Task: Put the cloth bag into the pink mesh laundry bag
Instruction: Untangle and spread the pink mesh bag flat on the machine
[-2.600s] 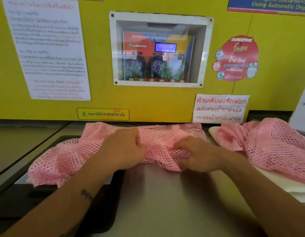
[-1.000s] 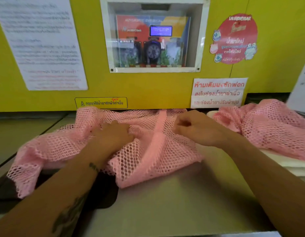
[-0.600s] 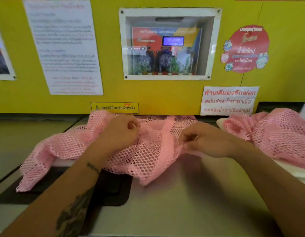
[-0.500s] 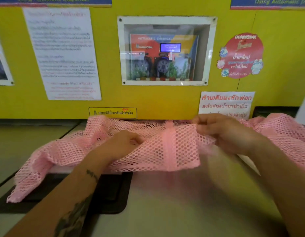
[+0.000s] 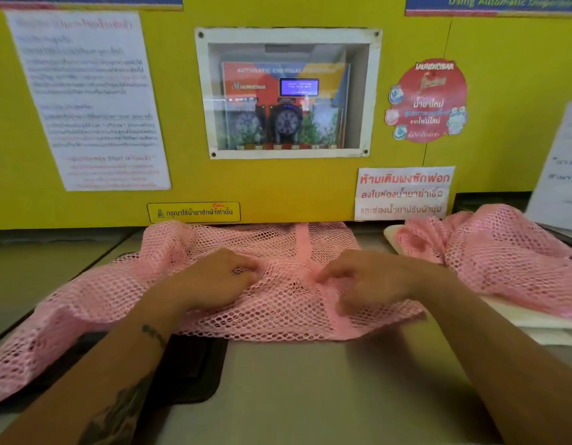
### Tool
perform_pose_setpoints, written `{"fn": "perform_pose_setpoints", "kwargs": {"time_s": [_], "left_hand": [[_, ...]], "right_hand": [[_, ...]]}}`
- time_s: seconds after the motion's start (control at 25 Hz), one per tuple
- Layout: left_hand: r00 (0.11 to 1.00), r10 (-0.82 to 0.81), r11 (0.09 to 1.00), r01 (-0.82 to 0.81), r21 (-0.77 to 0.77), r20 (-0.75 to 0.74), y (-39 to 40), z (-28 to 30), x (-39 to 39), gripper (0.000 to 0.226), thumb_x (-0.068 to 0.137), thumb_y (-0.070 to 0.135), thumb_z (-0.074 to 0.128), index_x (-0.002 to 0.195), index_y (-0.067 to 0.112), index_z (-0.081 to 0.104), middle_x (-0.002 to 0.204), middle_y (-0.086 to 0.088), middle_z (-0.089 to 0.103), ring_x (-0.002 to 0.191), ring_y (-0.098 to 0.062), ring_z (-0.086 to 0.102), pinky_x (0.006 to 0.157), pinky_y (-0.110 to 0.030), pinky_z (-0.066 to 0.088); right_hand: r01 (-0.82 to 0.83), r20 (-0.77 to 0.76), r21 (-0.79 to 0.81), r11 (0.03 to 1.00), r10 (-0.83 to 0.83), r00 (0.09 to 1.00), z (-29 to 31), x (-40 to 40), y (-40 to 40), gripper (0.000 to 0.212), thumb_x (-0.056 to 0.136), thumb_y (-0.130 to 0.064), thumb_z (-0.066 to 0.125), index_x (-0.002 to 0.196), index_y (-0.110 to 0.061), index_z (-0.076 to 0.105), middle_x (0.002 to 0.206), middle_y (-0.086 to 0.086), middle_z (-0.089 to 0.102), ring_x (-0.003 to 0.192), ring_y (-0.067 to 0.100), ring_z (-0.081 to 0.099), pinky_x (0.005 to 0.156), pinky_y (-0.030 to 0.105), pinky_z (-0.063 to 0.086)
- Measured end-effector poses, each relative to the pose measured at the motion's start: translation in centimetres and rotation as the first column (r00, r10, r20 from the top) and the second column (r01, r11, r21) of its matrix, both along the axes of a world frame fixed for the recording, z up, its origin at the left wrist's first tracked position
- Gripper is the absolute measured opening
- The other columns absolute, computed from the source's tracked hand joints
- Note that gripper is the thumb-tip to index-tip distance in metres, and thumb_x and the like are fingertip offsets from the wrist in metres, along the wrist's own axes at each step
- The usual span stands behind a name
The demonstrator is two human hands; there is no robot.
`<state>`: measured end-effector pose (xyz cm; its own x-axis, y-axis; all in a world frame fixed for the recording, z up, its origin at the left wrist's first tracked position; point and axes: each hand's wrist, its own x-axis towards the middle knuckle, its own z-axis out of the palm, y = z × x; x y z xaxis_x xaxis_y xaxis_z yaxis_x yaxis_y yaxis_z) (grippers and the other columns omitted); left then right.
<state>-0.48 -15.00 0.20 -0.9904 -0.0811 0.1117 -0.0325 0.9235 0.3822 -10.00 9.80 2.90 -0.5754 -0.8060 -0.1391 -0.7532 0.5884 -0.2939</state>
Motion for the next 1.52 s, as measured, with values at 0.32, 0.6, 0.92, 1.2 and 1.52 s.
{"fn": "perform_pose_setpoints", "kwargs": {"time_s": [0.32,0.6,0.92,1.2,1.52], "left_hand": [[0.942,0.251,0.968,-0.24,0.075,-0.224,-2.3,3.7,4.0,0.022,0.092,0.032,0.059,0.114,0.033,0.063,0.12,0.003,0.062,0.105,-0.013,0.059,0.087,-0.029,0.046],[0.837,0.41,0.907,-0.334,-0.256,0.362,-5.9,0.9,11.1,0.106,0.06,0.086,0.024,0.145,0.024,0.035,0.156,-0.012,0.031,0.142,-0.031,0.03,0.116,-0.042,0.025],[0.789,0.606,0.794,-0.608,0.012,-0.101,-9.0,4.3,13.2,0.031,0.092,0.025,0.048,0.115,0.026,0.068,0.121,-0.006,0.067,0.106,-0.026,0.062,0.091,-0.033,0.049],[0.92,0.329,0.933,-0.281,-0.225,0.216,-12.3,1.3,9.0,0.044,0.084,0.054,0.043,0.104,0.024,0.068,0.121,-0.01,0.066,0.105,-0.027,0.06,0.09,-0.035,0.046],[0.729,0.525,0.832,-0.329,0.446,-0.44,-16.3,3.3,7.6,0.022,0.079,-0.004,0.046,0.079,0.017,0.051,0.088,-0.007,0.06,0.069,-0.02,0.052,0.053,-0.03,0.035]], "right_hand": [[0.042,0.114,-0.33,0.943,-0.005,0.993,4.0,1.2,1.1,0.023,0.092,-0.024,0.064,0.11,-0.038,0.067,0.093,-0.008,0.073,0.09,0.01,0.068,0.085,0.032,0.05],[-0.393,-0.02,0.275,0.878,0.414,0.91,3.2,8.5,-6.7,0.062,0.089,-0.048,0.059,0.147,-0.041,0.036,0.151,-0.016,0.043,0.134,0.009,0.044,0.113,0.043,0.035],[-0.332,-0.09,-0.022,0.943,0.329,0.94,7.2,9.1,-13.7,0.025,0.094,-0.021,0.057,0.117,-0.03,0.063,0.1,-0.011,0.066,0.083,0.009,0.064,0.062,0.022,0.048],[-0.201,-0.189,0.024,0.979,0.202,0.961,2.0,4.5,-21.8,0.037,0.097,-0.031,0.041,0.128,-0.016,0.054,0.132,0.006,0.057,0.119,0.026,0.052,0.1,0.041,0.043],[-0.117,-0.103,0.18,0.977,0.137,0.985,-1.6,1.5,-20.9,0.1,0.068,-0.081,0.038,0.154,-0.035,0.018,0.162,-0.005,0.025,0.145,0.019,0.029,0.118,0.047,0.024]]}}
